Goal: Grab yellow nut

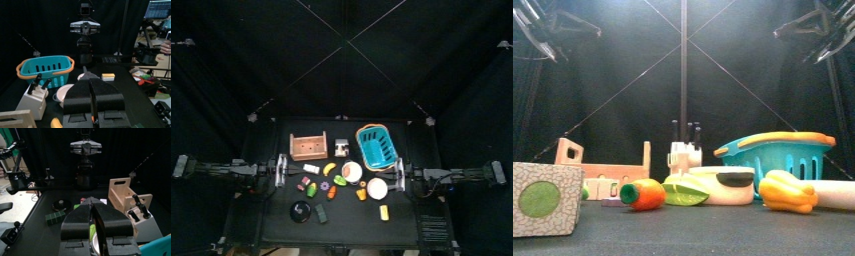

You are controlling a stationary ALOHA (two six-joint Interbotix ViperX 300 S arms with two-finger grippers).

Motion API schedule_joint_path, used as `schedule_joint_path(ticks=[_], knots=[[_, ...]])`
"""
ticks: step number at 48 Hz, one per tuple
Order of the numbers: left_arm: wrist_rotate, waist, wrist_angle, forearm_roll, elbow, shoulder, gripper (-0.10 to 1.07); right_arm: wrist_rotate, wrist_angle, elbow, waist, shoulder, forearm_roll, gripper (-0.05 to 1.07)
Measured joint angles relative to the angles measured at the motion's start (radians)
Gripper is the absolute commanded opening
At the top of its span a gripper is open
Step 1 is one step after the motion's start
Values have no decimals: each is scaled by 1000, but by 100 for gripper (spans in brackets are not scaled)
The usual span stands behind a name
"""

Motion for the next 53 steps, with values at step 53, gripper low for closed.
schedule_joint_path(ticks=[53], knots=[[-3,-40,-123,-21,-25,301,-2,262,341,-97,-117,357,9,3]])
